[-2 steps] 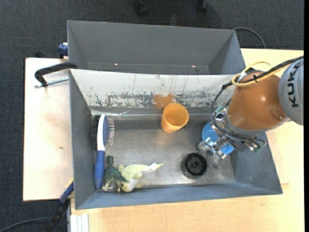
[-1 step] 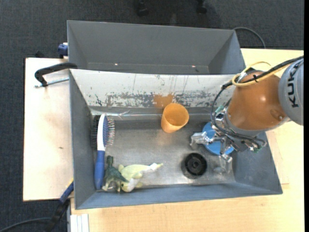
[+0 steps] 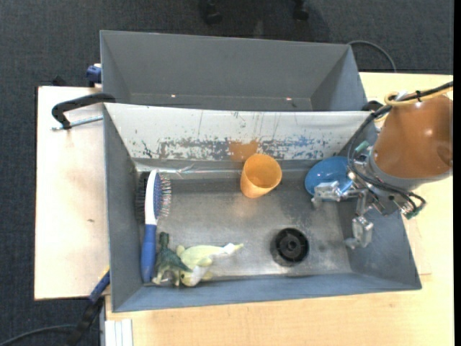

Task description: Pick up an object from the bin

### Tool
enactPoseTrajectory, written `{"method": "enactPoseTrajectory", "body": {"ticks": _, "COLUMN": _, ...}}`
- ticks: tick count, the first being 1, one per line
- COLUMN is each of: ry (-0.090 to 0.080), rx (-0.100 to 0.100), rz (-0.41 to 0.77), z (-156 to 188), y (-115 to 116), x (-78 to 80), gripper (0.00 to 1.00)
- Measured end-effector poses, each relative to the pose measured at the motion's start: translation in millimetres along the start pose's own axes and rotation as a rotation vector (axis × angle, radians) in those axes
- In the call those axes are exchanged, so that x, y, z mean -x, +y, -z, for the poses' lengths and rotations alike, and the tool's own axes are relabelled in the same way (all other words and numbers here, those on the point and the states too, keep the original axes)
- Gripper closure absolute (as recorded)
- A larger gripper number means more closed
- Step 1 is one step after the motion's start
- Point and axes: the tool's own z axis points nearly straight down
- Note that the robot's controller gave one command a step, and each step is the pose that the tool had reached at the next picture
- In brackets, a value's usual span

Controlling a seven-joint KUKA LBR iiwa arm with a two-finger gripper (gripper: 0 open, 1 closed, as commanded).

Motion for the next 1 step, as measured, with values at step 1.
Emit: {"method": "enactPoseTrajectory", "body": {"ticks": 1, "ry": 0.004, "rx": 0.009, "rz": 0.327, "z": -15.1, "y": 64.3, "x": 10.2, "gripper": 0.00}}
